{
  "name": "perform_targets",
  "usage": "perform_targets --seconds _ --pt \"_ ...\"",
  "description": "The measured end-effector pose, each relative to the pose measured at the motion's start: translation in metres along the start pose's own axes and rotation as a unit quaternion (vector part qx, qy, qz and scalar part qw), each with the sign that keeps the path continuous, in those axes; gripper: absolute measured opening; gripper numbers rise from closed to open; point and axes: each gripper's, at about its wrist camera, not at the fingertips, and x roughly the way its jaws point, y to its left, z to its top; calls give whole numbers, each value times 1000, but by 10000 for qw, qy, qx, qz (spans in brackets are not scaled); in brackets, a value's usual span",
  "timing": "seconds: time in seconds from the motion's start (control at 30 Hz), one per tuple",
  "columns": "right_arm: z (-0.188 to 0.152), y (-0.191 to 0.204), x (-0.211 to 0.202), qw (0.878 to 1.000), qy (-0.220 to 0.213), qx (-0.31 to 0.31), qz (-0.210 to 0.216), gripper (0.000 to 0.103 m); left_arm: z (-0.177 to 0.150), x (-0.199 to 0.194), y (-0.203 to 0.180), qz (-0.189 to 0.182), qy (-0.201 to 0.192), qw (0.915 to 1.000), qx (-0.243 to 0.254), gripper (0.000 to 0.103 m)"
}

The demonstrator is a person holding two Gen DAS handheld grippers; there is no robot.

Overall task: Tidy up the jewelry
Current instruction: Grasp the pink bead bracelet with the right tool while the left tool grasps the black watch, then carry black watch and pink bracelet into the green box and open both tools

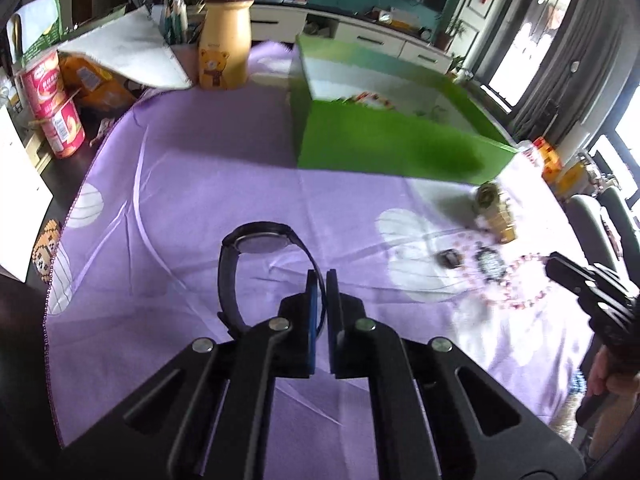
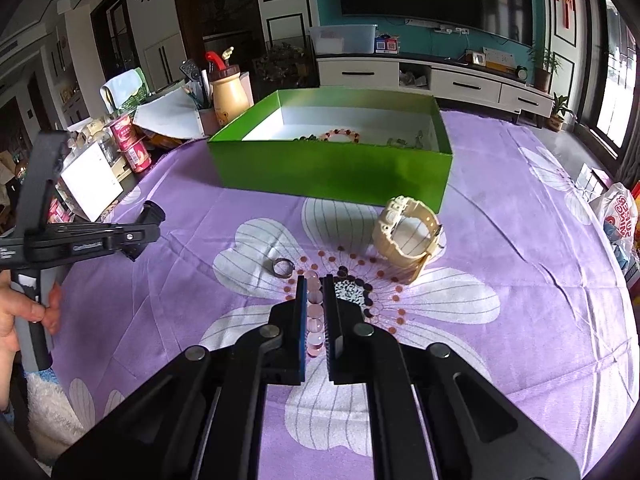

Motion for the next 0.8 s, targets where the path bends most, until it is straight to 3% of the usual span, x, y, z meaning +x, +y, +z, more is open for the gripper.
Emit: perform_targets --seconds 0.33,0.8 --pt "20 -8 -23 9994 -334 -39 -90 7 20 -38 -25 -482 -355 9981 121 4" --pt "68 -18 -38 9963 -819 -195 -175 7 54 -48 -47 -594 -574 9962 268 4"
